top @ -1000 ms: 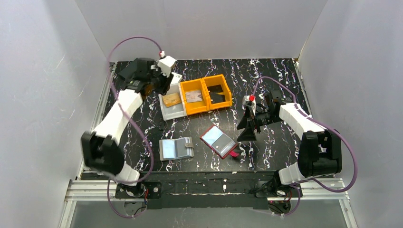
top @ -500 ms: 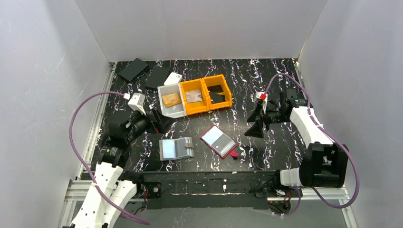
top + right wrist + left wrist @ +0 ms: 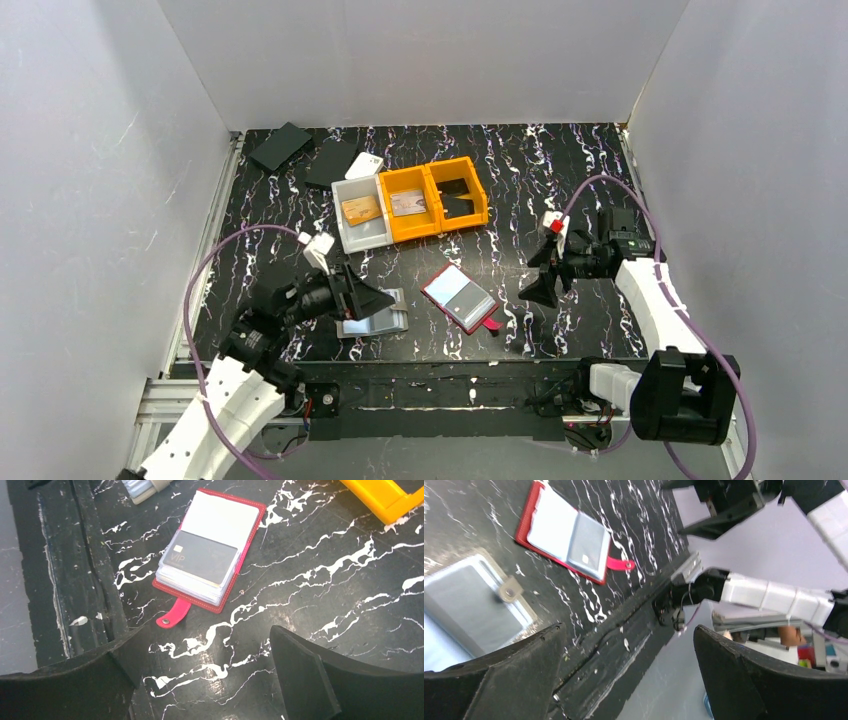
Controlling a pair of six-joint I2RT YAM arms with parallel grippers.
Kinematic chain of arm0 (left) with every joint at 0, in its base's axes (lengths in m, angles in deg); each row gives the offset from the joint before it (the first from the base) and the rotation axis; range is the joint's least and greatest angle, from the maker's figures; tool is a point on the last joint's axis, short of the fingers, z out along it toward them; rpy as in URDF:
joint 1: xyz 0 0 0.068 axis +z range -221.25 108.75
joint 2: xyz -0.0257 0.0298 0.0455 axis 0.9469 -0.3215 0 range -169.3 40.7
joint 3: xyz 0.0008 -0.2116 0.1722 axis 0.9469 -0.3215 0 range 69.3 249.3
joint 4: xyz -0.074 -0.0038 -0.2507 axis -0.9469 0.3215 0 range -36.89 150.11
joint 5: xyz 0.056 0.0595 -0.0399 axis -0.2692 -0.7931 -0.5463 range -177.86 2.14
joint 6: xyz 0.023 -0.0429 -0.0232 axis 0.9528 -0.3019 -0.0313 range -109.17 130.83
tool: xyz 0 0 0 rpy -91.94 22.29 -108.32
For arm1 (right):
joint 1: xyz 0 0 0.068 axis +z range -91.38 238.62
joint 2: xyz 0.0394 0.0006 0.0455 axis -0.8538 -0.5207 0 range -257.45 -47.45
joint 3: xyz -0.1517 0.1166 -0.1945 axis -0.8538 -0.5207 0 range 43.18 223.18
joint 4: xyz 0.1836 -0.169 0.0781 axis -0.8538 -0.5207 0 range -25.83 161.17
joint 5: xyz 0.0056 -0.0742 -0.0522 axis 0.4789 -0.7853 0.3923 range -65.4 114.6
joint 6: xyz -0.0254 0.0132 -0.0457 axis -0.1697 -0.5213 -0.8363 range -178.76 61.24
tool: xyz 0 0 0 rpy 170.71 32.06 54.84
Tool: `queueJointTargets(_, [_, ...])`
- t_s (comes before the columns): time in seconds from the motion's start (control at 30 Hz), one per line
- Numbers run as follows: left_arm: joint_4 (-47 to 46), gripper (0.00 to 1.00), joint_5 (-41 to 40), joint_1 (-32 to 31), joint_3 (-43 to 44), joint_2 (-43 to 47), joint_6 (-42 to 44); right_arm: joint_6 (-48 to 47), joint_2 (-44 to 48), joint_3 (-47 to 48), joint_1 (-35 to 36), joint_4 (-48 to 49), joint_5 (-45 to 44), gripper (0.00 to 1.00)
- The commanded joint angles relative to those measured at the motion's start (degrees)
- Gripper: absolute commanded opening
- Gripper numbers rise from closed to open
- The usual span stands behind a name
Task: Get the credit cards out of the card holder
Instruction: Remove the credit card from the card holder.
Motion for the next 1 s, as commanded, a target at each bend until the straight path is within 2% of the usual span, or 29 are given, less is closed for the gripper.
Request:
queueJointTargets(0.0, [0.33, 0.98, -9.7, -11.53, 0.17, -1.88, 0.58, 3.74, 3.06, -2.59, -0.76, 6.85, -1.4, 0.98])
queueJointTargets(0.1, [1.13, 0.98, -18.6, -20.52, 2.62, -7.31, 2.91, 4.61, 2.72, -3.11, -2.05, 7.58, -1.35, 0.98])
queueJointTargets(0.2, [1.54, 0.98, -26.97, -28.27, 6.46, -16.39, 6.01, 4.62, 1.84, -2.93, -2.95, 7.21, -2.05, 0.98])
queueJointTargets(0.33, [4.92, 0.98, -38.04, -35.15, 14.06, -29.14, 11.65, 4.56, 1.21, -2.18, -4.52, 6.07, -2.19, 0.98])
queueJointTargets(0.4, [6.11, 0.98, -40.48, -36.96, 17.72, -34.48, 14.28, 4.54, 1.31, -2.16, -5.01, 5.84, -2.1, 0.98])
queueJointTargets(0.63, [6.13, 0.97, -41.18, -39.57, 28.39, -50.44, 20.58, 4.35, 1.42, -2.1, -5.81, 5.77, -2.16, 0.98])
queueJointTargets(0.8, [5.68, 0.9, -39.37, -40.51, 34.46, -60.7, 22.32, 4.55, 0.99, -1.73, -5.9, 5.51, -1.43, 0.98])
queueJointTargets(0.97, [5.65, 0.81, -39.67, -41.12, 38.55, -67.18, 23.66, 4.61, 0.63, -1.37, -5.91, 5.33, -1.72, 0.98])
